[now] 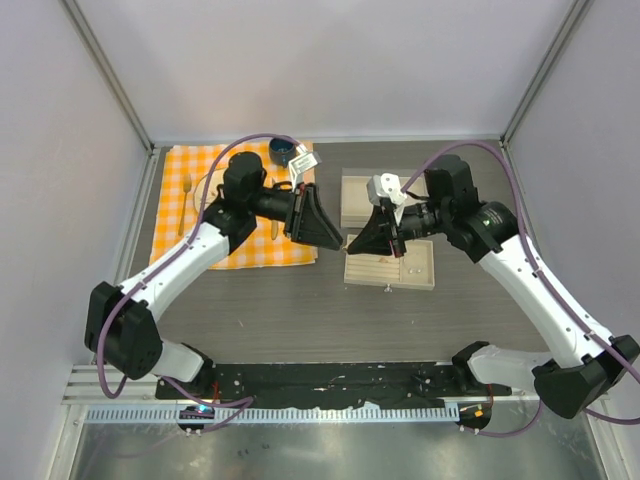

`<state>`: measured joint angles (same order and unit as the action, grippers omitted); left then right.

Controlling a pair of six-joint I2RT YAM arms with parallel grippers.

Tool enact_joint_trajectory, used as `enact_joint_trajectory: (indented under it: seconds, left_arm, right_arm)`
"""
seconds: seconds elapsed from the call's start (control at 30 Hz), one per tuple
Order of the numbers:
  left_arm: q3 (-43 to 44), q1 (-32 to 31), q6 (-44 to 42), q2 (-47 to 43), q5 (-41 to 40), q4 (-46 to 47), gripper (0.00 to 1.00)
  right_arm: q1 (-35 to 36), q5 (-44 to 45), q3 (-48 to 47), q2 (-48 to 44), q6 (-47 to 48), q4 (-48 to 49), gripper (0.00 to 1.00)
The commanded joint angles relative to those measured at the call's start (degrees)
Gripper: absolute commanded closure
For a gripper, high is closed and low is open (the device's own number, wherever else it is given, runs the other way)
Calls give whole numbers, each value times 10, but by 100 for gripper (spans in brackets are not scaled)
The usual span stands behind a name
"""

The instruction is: Organize the mixed jewelry

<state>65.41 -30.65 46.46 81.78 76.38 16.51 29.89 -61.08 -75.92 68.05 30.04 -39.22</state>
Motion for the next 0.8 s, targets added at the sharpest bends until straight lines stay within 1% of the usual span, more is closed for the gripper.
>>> enact_joint_trajectory:
  seconds: [0.0, 0.03, 0.07, 0.13, 0.17, 0.27, 0.47, 0.6, 0.77]
  left_arm:
    - [70, 14, -200, -25, -64, -236, 57]
    - [88, 13, -289, -24, -81, -342, 57]
    - [116, 12, -315, -22, -93, -377, 58]
    - [139, 12, -370, -15, -126, -456, 59]
    - [154, 10, -381, -15, -141, -473, 59]
    - [162, 9, -406, -26, -181, -499, 59]
    - [171, -21, -446, -41, -271, -545, 58]
    - [174, -36, -459, -36, -293, -556, 58]
    - [182, -49, -462, -36, -300, -565, 59]
  right_arm:
    - [3, 34, -5, -16, 4, -15, 99]
    - [3, 39, -7, -14, 5, -23, 99]
    - [3, 42, -10, -9, 5, -30, 99]
    - [3, 53, -18, -4, 5, -49, 99]
    - [3, 57, -20, 1, 5, -55, 99]
    - [3, 66, -22, 8, 4, -68, 99]
    - [3, 96, -16, 16, -45, -36, 99]
    - [3, 104, -26, 30, -68, -15, 99]
    - [3, 111, -25, 44, -78, -7, 99]
